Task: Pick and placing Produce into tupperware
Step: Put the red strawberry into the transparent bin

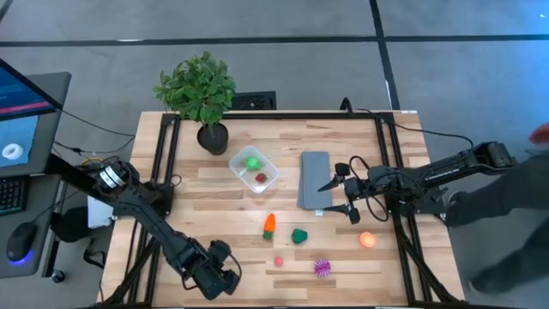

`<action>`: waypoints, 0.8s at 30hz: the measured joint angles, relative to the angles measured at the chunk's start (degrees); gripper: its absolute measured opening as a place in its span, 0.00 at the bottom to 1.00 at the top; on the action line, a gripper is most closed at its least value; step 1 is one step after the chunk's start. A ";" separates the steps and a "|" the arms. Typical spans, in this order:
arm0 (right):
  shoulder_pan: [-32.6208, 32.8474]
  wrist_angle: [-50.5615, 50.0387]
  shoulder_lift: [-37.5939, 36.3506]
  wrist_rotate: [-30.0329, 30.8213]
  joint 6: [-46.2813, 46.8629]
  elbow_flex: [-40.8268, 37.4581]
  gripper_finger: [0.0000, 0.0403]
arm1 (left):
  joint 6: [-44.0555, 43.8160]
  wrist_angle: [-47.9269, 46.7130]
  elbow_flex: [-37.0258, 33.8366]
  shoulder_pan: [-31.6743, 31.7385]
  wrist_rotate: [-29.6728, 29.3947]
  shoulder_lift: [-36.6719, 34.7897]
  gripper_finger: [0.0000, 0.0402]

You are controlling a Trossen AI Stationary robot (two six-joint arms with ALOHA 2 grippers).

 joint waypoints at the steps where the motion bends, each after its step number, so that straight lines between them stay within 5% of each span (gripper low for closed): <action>1: -0.01 0.00 0.00 0.01 -0.05 0.00 0.79 | -1.57 -0.53 0.00 0.05 -0.08 0.00 0.70; 8: 0.00 0.00 0.01 -0.01 -1.35 0.00 0.79 | -10.91 1.22 0.09 0.16 -0.15 1.60 0.70; 15: -0.02 -0.07 -0.04 -0.01 -2.96 0.00 0.79 | -10.70 12.48 0.09 1.31 2.86 6.90 0.70; 24: 0.00 -0.15 -0.04 -0.03 -2.54 0.00 0.79 | -11.70 10.10 0.02 1.56 3.64 8.28 0.70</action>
